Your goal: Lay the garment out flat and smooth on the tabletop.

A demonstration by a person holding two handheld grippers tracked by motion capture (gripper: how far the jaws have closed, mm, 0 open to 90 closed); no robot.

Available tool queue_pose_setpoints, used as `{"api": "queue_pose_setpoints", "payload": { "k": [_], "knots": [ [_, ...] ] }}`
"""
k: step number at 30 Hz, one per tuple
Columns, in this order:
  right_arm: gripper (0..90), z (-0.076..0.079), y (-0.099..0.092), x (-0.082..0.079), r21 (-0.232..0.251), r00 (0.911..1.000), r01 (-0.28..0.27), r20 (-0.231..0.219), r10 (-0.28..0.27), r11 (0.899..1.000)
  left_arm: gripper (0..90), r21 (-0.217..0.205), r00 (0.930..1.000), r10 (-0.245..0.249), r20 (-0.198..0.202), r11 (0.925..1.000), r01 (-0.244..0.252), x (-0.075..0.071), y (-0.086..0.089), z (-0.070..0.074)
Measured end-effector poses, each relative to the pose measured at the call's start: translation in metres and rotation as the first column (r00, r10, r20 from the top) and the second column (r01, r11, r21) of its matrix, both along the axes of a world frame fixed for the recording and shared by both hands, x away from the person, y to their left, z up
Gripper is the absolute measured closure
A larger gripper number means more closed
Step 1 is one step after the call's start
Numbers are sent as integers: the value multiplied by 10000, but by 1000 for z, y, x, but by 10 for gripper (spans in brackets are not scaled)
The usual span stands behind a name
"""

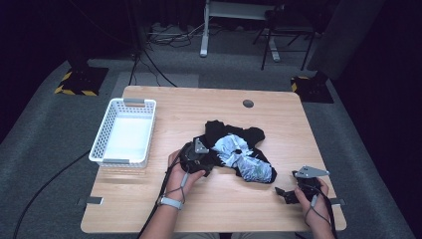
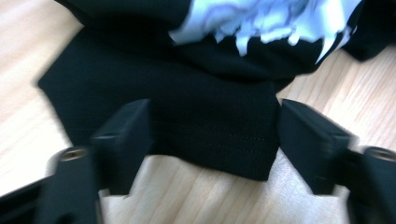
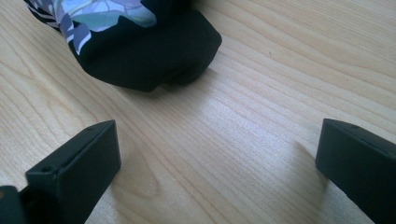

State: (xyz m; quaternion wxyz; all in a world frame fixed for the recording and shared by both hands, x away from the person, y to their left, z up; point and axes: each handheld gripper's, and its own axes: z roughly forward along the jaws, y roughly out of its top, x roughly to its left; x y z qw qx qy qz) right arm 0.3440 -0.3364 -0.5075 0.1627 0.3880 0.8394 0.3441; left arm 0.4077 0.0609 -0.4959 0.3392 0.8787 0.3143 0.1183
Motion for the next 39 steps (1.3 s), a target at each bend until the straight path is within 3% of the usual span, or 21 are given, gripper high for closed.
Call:
{"api": "queue_pose_setpoints", "payload": {
  "k": [1,2,3,4,10,12,16,18,22,23,24,26,28,31,33,34,35,36,38,39],
  "knots": [
    [0,0,0,0,1,10000,4,-1,-4,10000,482,6,9994,-206,278,9998,206,-1,-1,0],
    [0,0,0,0,2,10000,3,-2,-3,10000,663,49,9989,-266,395,9996,264,-4,-1,0],
    [0,0,0,0,1,10000,7,-3,-7,10000,773,117,9987,-260,437,9996,255,-5,-1,1],
    [0,0,0,0,-1,10000,7,-5,-7,10000,810,127,9986,-313,422,9994,308,-6,0,1],
    [2,0,1,-1,35,9999,113,-22,-113,9999,826,-353,9978,-327,572,9988,348,-12,6,7],
    [87,2,6,-2,53,9999,118,20,-118,9999,825,-401,9971,-308,692,9986,336,-13,6,9],
    [200,17,21,-2,-32,9978,-510,421,511,9987,822,-340,9967,-365,725,9987,391,-14,7,11],
    [212,23,29,3,-63,9968,-609,507,611,9981,821,-403,9969,-397,683,9983,425,-15,8,11],
    [445,24,43,14,-583,9917,-1203,392,1227,9910,819,-284,9959,-466,771,9984,489,-18,12,15],
    [558,24,46,13,-730,9895,-1322,481,1359,9885,819,-231,9954,-495,819,9984,515,-19,14,15],
    [667,24,49,12,-759,9861,-1588,374,1620,9844,819,-260,9953,-463,848,9985,487,-20,15,16],
    [784,25,53,7,-651,9833,-1770,315,1793,9821,818,-282,9952,-371,900,9988,398,-21,20,17],
    [815,28,53,1,-390,9815,-1913,46,1916,9808,818,-357,9951,-277,946,9989,312,-21,23,18],
    [825,36,54,-11,-2,9714,-2335,-453,2333,9723,818,-407,9949,-270,975,9987,311,-21,23,19],
    [826,41,56,-22,185,9513,-2923,-969,2927,9561,818,-431,9952,-409,893,9981,449,-21,22,19],
    [825,43,57,-27,299,9352,-3278,-1312,3288,9443,819,-456,9952,-518,834,9974,557,-21,21,19],
    [824,44,58,-31,468,9157,-3614,-1703,3640,9312,818,-473,9948,-661,774,9964,699,-21,19,20],
    [816,45,58,-34,684,8884,-4003,-2157,4053,9138,819,-459,9941,-814,723,9953,849,-21,18,21],
    [716,47,57,-40,1021,8221,-4753,-3025,4824,8739,818,-587,9918,-1154,556,9912,1186,-22,18,23],
    [716,47,57,-40,1021,8221,-4753,-3025,4824,8739,819,-587,9918,-1154,556,9912,1186,-22,18,23]
  ]
}}
